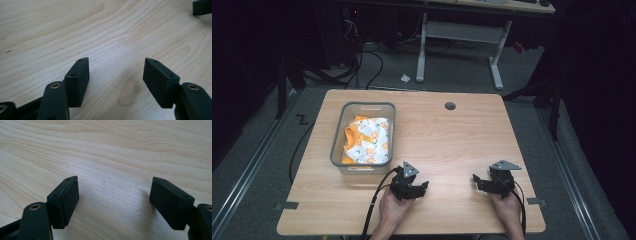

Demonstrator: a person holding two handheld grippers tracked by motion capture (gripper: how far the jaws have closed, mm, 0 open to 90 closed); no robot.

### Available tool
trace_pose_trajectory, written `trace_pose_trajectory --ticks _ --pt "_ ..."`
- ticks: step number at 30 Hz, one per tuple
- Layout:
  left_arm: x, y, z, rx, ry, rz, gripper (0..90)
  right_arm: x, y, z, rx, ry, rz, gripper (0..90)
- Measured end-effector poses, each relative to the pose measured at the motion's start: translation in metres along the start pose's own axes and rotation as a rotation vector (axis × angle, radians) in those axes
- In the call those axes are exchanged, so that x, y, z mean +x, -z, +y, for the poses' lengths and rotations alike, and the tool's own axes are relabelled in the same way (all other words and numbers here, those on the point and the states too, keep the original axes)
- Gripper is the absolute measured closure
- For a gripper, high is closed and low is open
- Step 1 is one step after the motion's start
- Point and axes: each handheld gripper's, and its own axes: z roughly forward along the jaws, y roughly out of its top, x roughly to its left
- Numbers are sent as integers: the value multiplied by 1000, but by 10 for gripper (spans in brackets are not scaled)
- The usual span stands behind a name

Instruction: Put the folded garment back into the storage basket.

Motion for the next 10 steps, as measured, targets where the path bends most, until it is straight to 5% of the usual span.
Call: trace_pose_trajectory --ticks 6,10 --pt "-7 -4 0 13 -75 56 312 0 0 0 0 0 0 237" --pt "-7 -4 0 14 -72 59 293 0 0 0 -1 1 0 237"
